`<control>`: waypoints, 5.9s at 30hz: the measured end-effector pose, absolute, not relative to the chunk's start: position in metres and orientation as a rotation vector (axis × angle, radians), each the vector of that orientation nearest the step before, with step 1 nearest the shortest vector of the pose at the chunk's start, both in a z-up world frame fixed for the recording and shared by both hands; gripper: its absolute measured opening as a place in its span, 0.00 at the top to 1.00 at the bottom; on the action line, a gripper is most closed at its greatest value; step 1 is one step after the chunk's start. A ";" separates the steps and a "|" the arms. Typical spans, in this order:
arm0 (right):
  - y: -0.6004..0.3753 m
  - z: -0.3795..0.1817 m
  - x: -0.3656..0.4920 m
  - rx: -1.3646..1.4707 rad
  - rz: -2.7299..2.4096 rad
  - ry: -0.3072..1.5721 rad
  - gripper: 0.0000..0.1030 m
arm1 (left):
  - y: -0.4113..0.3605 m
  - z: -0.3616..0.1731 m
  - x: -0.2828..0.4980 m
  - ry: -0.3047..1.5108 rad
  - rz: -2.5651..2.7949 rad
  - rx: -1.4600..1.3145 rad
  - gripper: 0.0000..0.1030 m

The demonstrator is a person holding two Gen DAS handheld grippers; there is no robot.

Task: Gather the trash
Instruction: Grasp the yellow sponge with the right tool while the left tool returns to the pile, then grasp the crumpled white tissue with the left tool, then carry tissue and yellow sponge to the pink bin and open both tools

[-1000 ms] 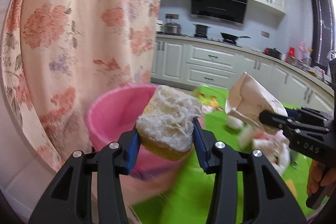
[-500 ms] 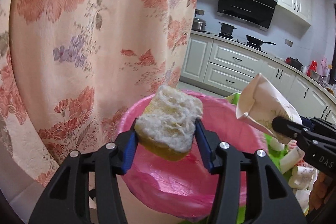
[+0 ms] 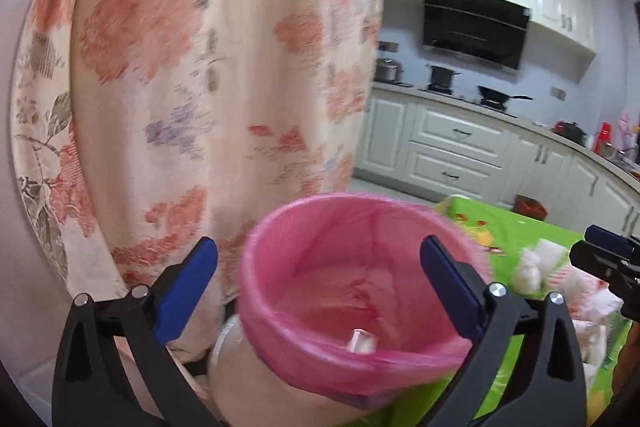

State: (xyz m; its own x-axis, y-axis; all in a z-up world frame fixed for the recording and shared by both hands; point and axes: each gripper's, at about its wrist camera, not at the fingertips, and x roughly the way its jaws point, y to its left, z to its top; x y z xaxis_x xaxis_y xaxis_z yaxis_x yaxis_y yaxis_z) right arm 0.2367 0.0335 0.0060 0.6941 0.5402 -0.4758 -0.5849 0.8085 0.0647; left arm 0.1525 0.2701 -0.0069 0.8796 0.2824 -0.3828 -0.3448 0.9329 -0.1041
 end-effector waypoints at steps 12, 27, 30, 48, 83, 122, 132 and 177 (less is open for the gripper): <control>-0.122 -0.013 0.173 -0.074 0.432 0.465 0.25 | 0.133 -0.036 0.134 0.464 0.078 -0.276 0.05; -0.170 -0.076 0.122 -0.002 0.407 0.604 0.25 | 0.081 -0.064 0.110 0.463 0.129 -0.141 0.05; -0.153 -0.085 0.118 -0.012 0.435 0.629 0.25 | 0.085 -0.071 0.103 0.457 0.142 -0.135 0.05; -0.090 -0.108 0.113 -0.164 0.470 0.665 0.25 | 0.101 -0.092 0.087 0.516 0.151 -0.124 0.05; -0.196 -0.089 0.129 0.040 0.262 0.611 0.61 | -0.008 -0.103 0.159 0.689 -0.039 -0.053 0.32; -0.154 -0.092 0.124 -0.093 0.308 0.632 0.61 | 0.030 -0.098 0.083 0.524 -0.030 0.017 0.73; -0.108 -0.088 0.130 -0.196 0.390 0.635 0.61 | 0.061 -0.091 0.071 0.502 0.028 0.014 0.73; 0.114 -0.003 0.277 -0.125 0.793 0.616 0.60 | 0.296 -0.027 0.202 0.557 0.271 -0.167 0.68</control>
State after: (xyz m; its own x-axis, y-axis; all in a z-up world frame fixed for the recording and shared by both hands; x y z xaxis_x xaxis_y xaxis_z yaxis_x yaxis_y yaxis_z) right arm 0.2772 0.1141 -0.0030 0.5371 0.6292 -0.5618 -0.7000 0.7041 0.1194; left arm 0.2022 0.2955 -0.0274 0.8147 0.2082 -0.5413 -0.2978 0.9511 -0.0825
